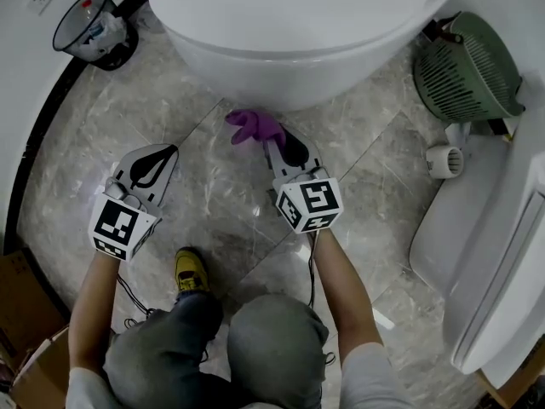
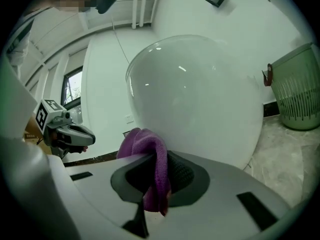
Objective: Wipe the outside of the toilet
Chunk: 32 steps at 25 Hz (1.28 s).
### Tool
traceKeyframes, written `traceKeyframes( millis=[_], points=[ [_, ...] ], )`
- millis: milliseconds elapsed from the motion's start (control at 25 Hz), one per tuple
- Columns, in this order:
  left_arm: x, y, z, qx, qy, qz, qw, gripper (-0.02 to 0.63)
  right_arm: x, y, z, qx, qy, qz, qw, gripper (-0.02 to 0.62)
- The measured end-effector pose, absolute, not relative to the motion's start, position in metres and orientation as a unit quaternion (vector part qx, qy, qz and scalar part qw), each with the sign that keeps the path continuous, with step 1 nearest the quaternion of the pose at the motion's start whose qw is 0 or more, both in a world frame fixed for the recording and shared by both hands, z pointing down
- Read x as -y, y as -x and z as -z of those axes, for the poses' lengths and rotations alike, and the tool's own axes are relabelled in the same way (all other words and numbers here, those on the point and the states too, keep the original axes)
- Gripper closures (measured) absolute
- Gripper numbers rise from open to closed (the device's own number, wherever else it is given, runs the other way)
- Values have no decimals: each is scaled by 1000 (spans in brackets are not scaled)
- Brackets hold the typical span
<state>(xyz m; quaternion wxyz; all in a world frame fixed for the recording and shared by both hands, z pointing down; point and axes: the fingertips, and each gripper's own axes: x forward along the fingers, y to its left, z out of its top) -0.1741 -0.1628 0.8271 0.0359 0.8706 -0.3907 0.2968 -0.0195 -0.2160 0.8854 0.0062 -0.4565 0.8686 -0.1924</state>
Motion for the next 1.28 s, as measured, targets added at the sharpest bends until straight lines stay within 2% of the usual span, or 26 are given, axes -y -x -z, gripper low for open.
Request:
traceKeyframes(
  millis=[320,600,720,920,1280],
  points=[
    [158,177,-839,383,-870,-308,44,594,238,13,-896,-867,461,192,2,534],
    [161,163,-839,373,-876,-305,36,594,240,-19,-890,-854,481,195,17,534],
    [161,162,-841,368,-876,-309,35,594,245,-45,-889,-832,515,205,39,534],
    [161,159,-844,364,-876,-315,37,594,258,-122,-898,-750,595,264,118,535],
    [163,155,-846,363,-877,-314,38,594,260,-176,-928,-692,645,307,103,535]
  ],
)
